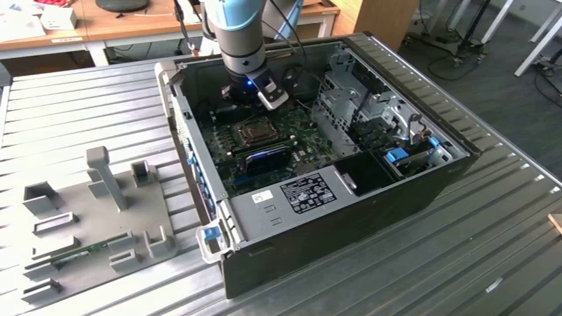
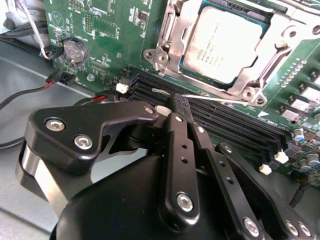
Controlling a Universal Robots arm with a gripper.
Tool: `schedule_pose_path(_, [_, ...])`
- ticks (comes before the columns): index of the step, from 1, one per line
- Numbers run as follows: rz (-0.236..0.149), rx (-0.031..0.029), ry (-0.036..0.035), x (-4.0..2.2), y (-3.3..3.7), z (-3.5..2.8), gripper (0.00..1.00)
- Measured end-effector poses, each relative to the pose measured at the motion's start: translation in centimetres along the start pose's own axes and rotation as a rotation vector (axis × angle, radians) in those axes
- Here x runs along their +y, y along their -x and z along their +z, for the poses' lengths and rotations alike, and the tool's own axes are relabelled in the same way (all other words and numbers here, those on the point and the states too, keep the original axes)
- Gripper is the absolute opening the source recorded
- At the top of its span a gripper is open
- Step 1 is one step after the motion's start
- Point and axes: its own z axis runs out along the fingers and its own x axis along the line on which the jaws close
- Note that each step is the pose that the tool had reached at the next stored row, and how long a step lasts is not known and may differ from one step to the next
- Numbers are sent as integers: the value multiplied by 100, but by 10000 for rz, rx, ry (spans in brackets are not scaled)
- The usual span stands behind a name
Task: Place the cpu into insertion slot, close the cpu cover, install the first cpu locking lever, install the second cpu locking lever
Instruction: 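Install the first cpu locking lever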
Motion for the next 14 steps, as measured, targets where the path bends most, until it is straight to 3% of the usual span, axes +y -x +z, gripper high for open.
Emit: schedule_pose_path(14, [-1, -1, 0, -46, -3, 52, 11])
